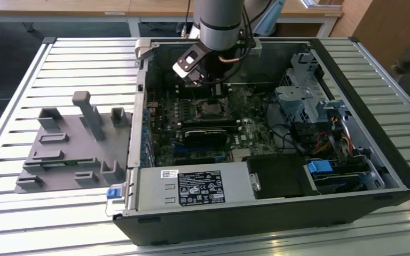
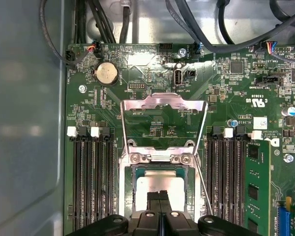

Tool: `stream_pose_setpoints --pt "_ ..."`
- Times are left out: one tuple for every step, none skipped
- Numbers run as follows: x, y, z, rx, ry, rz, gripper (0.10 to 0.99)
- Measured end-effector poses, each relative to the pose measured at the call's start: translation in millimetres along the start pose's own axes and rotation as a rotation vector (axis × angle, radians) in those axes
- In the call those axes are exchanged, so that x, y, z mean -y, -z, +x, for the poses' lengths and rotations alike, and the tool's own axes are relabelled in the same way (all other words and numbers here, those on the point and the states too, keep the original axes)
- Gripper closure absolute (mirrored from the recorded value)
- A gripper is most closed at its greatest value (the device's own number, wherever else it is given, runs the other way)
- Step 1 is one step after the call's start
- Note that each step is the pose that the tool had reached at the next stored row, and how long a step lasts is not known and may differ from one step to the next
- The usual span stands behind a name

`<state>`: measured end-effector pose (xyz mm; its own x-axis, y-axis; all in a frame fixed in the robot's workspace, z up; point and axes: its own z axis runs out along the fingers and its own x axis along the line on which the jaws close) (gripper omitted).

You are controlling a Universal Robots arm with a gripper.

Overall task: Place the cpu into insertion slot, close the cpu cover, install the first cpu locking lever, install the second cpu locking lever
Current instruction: 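Close the cpu cover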

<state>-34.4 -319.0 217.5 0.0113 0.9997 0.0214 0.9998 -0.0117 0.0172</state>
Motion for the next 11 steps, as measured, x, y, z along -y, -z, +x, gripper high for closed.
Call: stream_pose_setpoints --pt "0.0 0.6 0.0 0.0000 0.000 0.000 0.969" --pt "0.0 1.3 0.0 -0.0001 0.000 0.000 0.969" --pt "0.0 2.2 0.1 -0.0001 0.000 0.000 0.969" --pt "-0.1 3.0 0.1 -0.0001 0.000 0.000 0.969" --pt "-0.1 4.1 0.1 0.0000 0.000 0.000 0.969" --pt "-0.1 5.4 0.1 0.0000 0.000 0.000 0.969" --pt "-0.1 6.7 0.1 -0.0001 0.000 0.000 0.969" --pt "-0.1 7.8 0.2 0.0000 0.000 0.000 0.969" --pt "-0.2 8.6 0.2 -0.0001 0.000 0.000 0.969" --pt "-0.2 9.4 0.2 -0.0001 0.000 0.000 0.969" --pt "-0.2 10.5 0.2 0.0001 0.000 0.000 0.969"
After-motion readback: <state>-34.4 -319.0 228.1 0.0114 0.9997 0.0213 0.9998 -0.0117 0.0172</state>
